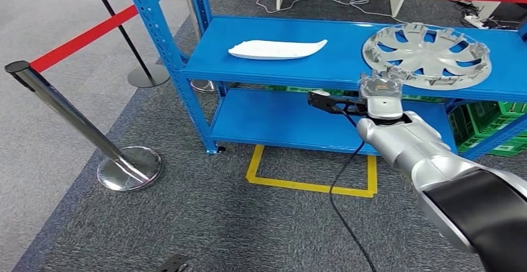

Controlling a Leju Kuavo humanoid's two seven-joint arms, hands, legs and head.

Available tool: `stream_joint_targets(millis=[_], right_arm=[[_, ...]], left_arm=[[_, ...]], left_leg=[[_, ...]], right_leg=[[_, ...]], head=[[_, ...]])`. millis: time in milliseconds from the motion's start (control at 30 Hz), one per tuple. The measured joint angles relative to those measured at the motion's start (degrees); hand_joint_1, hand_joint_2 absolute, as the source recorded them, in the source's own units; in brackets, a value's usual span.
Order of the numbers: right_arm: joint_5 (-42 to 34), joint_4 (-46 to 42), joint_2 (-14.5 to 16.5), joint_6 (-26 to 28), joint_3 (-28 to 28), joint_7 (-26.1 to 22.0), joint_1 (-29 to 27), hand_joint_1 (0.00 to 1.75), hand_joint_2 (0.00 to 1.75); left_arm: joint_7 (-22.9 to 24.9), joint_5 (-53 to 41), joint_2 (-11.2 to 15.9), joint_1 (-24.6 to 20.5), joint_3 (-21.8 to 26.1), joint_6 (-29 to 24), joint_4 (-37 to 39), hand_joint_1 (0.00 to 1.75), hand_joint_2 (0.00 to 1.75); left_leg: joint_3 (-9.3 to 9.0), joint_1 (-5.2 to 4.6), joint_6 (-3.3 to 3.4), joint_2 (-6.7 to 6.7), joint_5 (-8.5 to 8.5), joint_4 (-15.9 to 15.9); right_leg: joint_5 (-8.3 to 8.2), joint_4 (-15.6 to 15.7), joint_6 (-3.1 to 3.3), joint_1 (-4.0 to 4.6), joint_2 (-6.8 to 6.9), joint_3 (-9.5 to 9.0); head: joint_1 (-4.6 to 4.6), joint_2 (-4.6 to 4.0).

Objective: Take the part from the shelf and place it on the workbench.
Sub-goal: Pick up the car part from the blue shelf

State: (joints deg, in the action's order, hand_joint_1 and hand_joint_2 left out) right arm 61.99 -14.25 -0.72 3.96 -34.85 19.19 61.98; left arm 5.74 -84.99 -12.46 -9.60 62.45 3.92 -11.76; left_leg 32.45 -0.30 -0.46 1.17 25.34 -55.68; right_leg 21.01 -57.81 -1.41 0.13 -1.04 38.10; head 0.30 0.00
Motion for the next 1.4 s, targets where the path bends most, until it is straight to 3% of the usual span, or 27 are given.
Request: stream_joint_targets(millis=[433, 600, 667, 733, 800, 833, 933, 1000, 1067, 1133, 1200, 1267, 1300, 1333, 1400], right_arm=[[-0.9, -0.1, 0.0, 2.4, 3.3, -1.1, -0.1, 0.0, 0.0], [-0.7, -0.2, 0.0, 2.6, 3.9, -1.1, -0.1, 0.0, 0.0], [-0.7, -0.2, -0.1, 2.6, 4.2, -1.1, -0.1, 0.0, 0.0], [-0.7, -0.2, -0.1, 2.6, 4.4, -1.1, -0.2, 0.0, 0.0], [-0.7, -0.2, -0.1, 2.6, 4.6, -1.0, -0.7, 0.0, 0.0], [-0.7, -0.2, -0.1, 2.6, 4.6, -0.9, -0.9, 0.0, 0.0], [-0.7, -0.2, -0.1, 2.6, 4.7, -0.8, -1.0, 0.0, 0.0], [-0.6, -0.2, -0.1, 2.5, 4.7, -0.8, -1.0, 0.0, 0.0], [-0.6, -0.2, -0.2, 2.5, 4.7, -0.7, -1.1, 0.0, 0.0], [-0.6, -0.3, -0.2, 2.6, 4.7, -0.7, -1.1, 0.0, 0.0], [-0.5, -0.4, -0.2, 2.6, 4.7, -0.7, -1.0, 0.0, 0.0], [-0.3, -0.4, -0.2, 2.6, 4.8, -0.8, -1.0, 0.0, 0.0], [-0.2, -0.4, -0.2, 2.6, 4.8, -0.8, -1.0, 0.0, 0.0], [-0.1, -0.4, -0.2, 2.6, 5.0, -0.8, -1.1, 0.0, 0.0], [0.1, -0.4, -0.2, 2.6, 5.3, -0.8, -1.0, 0.0, 0.0]], left_arm=[[0.0, -0.4, 0.0, 0.4, 0.0, 0.0, 0.0, 0.0, 0.0], [0.0, -0.4, 0.1, 0.3, 0.0, 0.0, 0.0, 0.0, 0.0], [0.0, -0.4, 0.0, 0.3, 0.0, 0.0, 0.0, 0.0, 0.0], [0.0, -0.4, 0.0, 0.2, 0.0, 0.0, 0.0, 0.0, 0.0], [0.0, -0.5, 0.0, 0.3, 0.0, 0.1, 0.0, 0.0, 0.0], [0.0, -0.6, 0.0, 0.3, 0.0, 0.1, 0.0, 0.0, 0.0], [0.0, -0.7, 0.1, 0.3, 0.0, 0.1, 0.0, 0.0, 0.0], [0.0, -0.7, 0.2, 0.2, 0.0, 0.1, 0.0, 0.0, 0.0], [0.0, -0.7, 0.2, 0.2, 0.0, 0.1, 0.0, 0.0, 0.0], [0.0, -0.7, 0.1, 0.2, 0.0, 0.1, 0.0, 0.0, 0.0], [0.0, -0.7, 0.0, 0.0, 0.0, 0.1, 0.0, 0.0, 0.0], [0.0, -0.8, 0.0, 0.0, 0.0, 0.1, 0.0, 0.0, 0.0], [0.0, -0.8, 0.0, 0.0, 0.0, 0.2, 0.0, 0.0, 0.0], [0.0, -0.8, 0.0, 0.1, 0.0, 0.2, 0.0, 0.0, 0.0], [0.0, -0.8, 0.0, 0.1, 0.0, 0.2, 0.0, 0.0, 0.0]], left_leg=[[0.02, -0.34, 0.07, 0.01, -0.21, -0.1], [-0.4, -0.42, 1.44, -0.1, -0.97, 0.9], [-1.19, -0.08, 1.56, -0.33, -1.67, 2.2], [-1.46, 0.07, 1.58, -0.51, -1.71, 2.5], [-1.53, 0.33, 1.31, -0.54, -1.46, 2.3], [-1.57, 0.57, 1.01, -0.52, -1.24, 2.1], [-1.41, 1.24, -0.53, -0.46, 0.21, 0.4], [-1.0, 1.2, -1.32, -0.43, 1.0, -0.8], [-0.81, 1.24, -1.61, -0.42, 1.24, -1.0], [-0.17, 1.33, -1.91, -0.56, 2.29, -2.5], [2.76, 1.3, -2.06, -0.67, 4.91, -8.2], [7.27, 1.22, -1.92, -0.67, 7.33, -15.6], [8.86, 1.16, -1.74, -0.67, 7.34, -17.7], [9.46, 1.06, -1.49, -0.66, 6.29, -17.7], [7.69, 0.8, -0.9, -0.61, 2.0, -12.5]], right_leg=[[-0.49, 0.2, -0.3, -0.36, 0.14, -0.17], [-0.73, 0.8, -1.17, -0.56, 0.09, -0.06], [1.07, -2.2, -1.36, -0.43, 0.14, 1.47], [4.24, -9.6, -1.67, -0.64, 0.26, 4.88], [5.36, -14.5, -2.22, -1.01, 0.39, 7.31], [4.44, -13.7, -2.56, -1.25, 0.48, 6.99], [0.52, -4.1, -3.89, -2.07, 0.82, 1.89], [0.74, -1.7, -3.36, -2.13, 0.63, 0.34], [1.15, -2.2, -1.93, -1.92, 0.31, 0.61], [1.34, -2.4, -1.07, -1.87, 0.1, 0.63], [1.51, -2.4, -0.5, -1.82, -0.01, 0.37], [1.66, -2.4, -0.23, -1.63, -0.06, 0.25], [1.72, -2.4, -0.15, -1.53, -0.11, 0.21], [1.75, -2.4, -0.12, -1.46, -0.18, 0.17], [1.76, -2.3, -0.13, -1.45, -0.36, 0.07]], head=[[0.01, -0.01], [-0.01, 0.0], [0.14, 0.0], [0.2, -0.01], [0.19, -0.01], [0.2, -0.01], [0.39, 0.0], [0.4, 0.0], [0.14, 0.0], [-0.01, 0.0], [-0.14, 0.0], [-0.17, 0.0], [-0.16, 0.0], [-0.16, 0.0], [-0.15, 0.0]])
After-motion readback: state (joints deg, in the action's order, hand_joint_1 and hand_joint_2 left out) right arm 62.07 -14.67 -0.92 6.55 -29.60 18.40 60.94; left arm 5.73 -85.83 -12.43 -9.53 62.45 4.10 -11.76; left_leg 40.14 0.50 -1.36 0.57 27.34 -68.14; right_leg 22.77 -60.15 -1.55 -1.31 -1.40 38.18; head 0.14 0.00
